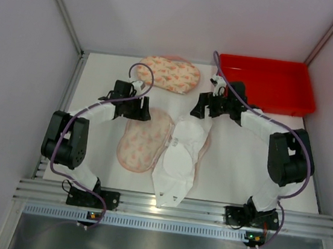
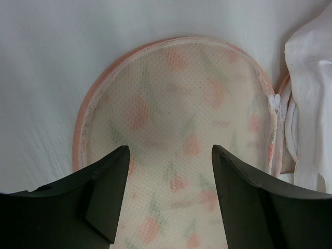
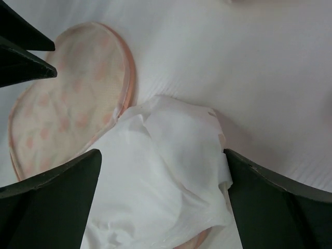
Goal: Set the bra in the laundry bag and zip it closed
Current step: Adjust the bra in the laundry bag.
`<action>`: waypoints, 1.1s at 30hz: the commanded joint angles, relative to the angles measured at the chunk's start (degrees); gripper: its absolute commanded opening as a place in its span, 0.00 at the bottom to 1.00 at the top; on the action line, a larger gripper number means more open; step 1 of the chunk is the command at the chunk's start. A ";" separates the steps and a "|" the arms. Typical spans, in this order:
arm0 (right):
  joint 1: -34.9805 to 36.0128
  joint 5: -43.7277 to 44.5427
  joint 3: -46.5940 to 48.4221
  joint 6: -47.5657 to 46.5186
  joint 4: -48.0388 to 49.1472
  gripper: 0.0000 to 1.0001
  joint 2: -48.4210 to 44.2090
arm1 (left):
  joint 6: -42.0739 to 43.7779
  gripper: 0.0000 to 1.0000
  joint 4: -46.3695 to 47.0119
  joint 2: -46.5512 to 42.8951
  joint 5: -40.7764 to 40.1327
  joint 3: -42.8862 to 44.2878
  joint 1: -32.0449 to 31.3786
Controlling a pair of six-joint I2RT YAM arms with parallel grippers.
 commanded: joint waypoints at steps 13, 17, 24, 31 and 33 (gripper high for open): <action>4.70 -12.93 -1.52 -2.81 -13.26 0.59 -19.48 | 3.85 0.70 -0.18 -13.59 2.43 -2.77 0.36; 9.09 -16.45 -4.85 3.89 -5.97 0.51 -13.79 | 4.20 0.69 -0.17 -14.56 4.63 -3.39 0.36; 12.08 -17.25 -11.00 10.93 5.99 0.44 -2.61 | 14.54 0.67 -3.07 -20.17 12.88 -4.18 0.45; 13.23 -12.25 -13.65 11.46 10.13 0.38 2.05 | 39.12 0.61 -22.55 -26.60 25.37 -2.95 -1.47; 13.14 -11.54 -13.74 11.20 9.95 0.37 1.88 | 45.91 0.58 -29.07 -29.57 24.32 -4.43 -6.65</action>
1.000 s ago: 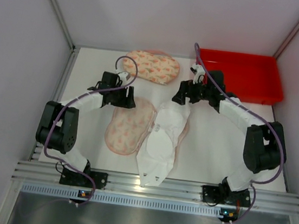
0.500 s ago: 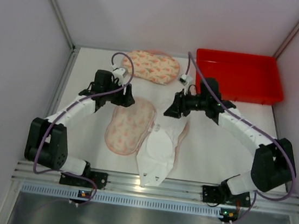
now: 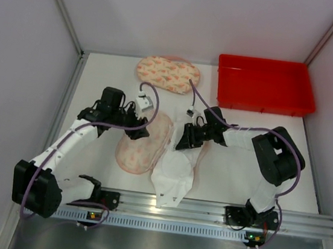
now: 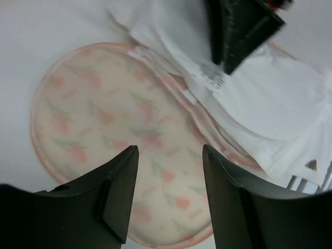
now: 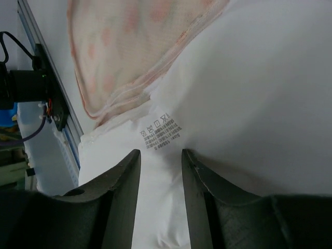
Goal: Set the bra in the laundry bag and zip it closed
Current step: Adjust the bra in the laundry bag.
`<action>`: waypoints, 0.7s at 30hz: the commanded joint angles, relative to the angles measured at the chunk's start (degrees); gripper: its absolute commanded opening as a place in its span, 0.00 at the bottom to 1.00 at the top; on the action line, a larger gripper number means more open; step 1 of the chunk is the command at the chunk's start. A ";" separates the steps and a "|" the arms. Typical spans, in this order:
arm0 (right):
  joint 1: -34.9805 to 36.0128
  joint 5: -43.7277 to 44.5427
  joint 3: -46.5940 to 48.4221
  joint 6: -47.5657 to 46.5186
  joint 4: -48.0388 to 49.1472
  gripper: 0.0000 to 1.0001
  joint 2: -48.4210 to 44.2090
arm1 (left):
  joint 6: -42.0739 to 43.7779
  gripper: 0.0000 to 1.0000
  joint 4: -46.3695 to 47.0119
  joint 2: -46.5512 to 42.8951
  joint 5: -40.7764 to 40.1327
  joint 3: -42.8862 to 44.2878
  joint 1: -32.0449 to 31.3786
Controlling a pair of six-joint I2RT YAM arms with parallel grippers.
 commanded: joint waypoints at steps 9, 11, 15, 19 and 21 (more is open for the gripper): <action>0.27 -0.09 3.35 1.98 2.25 0.54 -10.01 | 36.56 0.51 -21.32 -16.12 0.68 -10.15 -23.21; 0.27 -1.06 4.31 1.46 0.67 0.57 -12.03 | 38.34 0.49 -21.51 -15.69 -0.82 -11.29 -29.18; -0.17 -3.08 5.81 -0.64 -3.98 0.67 -13.62 | 41.42 0.46 -21.34 -11.92 -3.46 -11.65 -39.46; -2.89 -5.27 8.09 -3.99 -9.61 0.79 -14.58 | 40.81 0.44 -19.51 -7.17 -3.46 -11.30 -48.07; -5.26 -5.54 9.58 -6.26 -12.51 0.89 -15.03 | 39.41 0.44 -16.60 -5.59 -4.42 -12.00 -50.28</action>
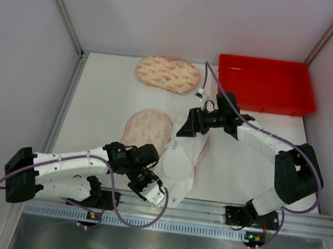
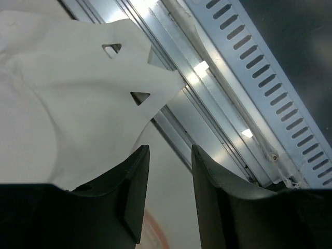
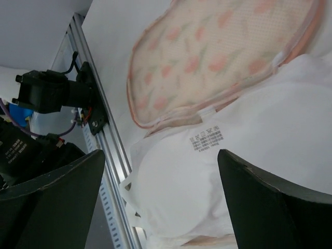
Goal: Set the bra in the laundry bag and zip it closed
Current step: Adjust the bra in the laundry bag.
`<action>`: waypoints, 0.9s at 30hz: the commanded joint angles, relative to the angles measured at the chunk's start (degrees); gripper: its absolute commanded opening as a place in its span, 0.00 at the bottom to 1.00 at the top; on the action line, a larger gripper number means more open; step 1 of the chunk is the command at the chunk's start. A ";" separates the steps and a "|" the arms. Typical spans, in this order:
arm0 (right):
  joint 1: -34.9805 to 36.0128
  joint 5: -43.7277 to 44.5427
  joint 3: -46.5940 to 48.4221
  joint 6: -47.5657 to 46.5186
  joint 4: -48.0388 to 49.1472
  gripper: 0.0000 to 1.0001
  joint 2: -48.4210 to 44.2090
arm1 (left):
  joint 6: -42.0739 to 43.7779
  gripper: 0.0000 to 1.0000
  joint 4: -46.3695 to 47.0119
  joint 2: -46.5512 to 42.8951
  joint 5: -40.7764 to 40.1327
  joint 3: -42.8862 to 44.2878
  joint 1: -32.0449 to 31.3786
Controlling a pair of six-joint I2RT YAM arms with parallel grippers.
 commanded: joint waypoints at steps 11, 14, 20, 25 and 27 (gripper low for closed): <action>-7.17 0.26 5.42 -12.57 -12.25 0.99 -3.37 | 2.33 0.41 14.41 10.90 -8.35 -0.90 -13.85; -7.61 0.26 5.08 -12.49 -12.17 0.99 -2.48 | 2.69 0.42 17.05 12.74 -10.29 -1.69 -16.13; -7.96 -0.18 4.19 -11.78 -10.94 0.99 -3.45 | 3.13 0.42 20.13 14.24 -11.35 -4.14 -18.77; -8.49 0.09 3.85 -11.34 -10.41 0.99 -3.89 | 5.32 0.40 22.68 17.22 -12.41 -6.70 -20.35; -8.75 0.09 3.58 -11.08 -10.15 0.99 -4.06 | 5.41 0.32 22.86 18.02 -12.14 -7.14 -20.35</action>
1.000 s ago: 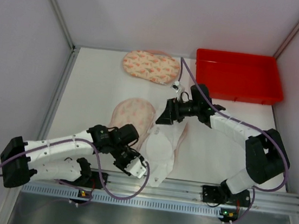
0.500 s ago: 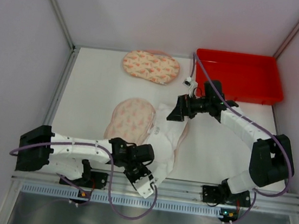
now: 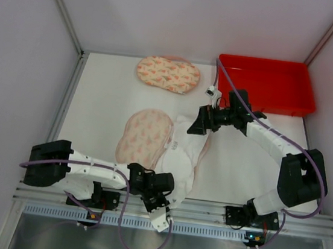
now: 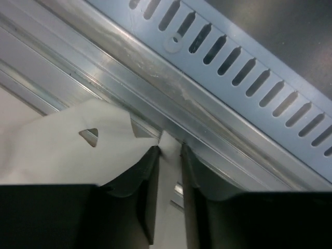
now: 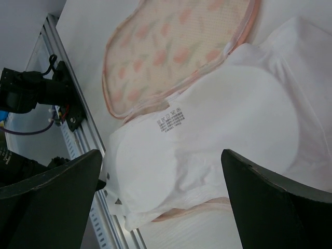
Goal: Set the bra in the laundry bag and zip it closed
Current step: Adjust the bra in the laundry bag.
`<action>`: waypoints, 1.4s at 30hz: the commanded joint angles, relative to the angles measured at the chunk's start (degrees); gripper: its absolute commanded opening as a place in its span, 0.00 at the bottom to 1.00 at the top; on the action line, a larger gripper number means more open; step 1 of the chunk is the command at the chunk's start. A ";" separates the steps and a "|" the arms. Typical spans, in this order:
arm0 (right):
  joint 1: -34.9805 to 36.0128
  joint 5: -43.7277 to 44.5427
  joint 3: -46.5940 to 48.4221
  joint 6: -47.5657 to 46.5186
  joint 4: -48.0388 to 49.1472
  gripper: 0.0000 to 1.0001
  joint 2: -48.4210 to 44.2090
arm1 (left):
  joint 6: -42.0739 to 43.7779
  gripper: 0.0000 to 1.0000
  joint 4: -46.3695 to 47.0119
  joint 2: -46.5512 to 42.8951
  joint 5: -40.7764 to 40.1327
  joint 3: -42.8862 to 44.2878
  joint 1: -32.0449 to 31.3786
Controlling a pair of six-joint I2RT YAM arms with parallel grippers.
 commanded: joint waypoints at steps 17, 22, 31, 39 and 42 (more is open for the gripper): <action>-1.92 -2.13 -1.09 -0.39 2.36 0.99 -1.99 | -10.19 0.00 -9.81 -13.22 4.70 9.13 1.09; -2.09 -1.87 -0.56 0.05 2.89 0.99 -1.73 | -8.70 0.00 -11.39 -10.96 9.60 13.53 11.88; -4.98 -0.81 0.67 0.58 2.80 0.99 -2.34 | -10.72 0.00 -11.40 6.27 17.70 28.47 32.37; -7.63 -1.16 -0.47 -0.30 1.22 0.99 -4.10 | -10.46 0.00 -11.48 16.74 19.99 32.52 39.59; -7.63 -0.99 -1.00 -0.83 0.08 0.99 -4.27 | -9.84 0.03 -11.40 17.88 19.46 31.38 39.68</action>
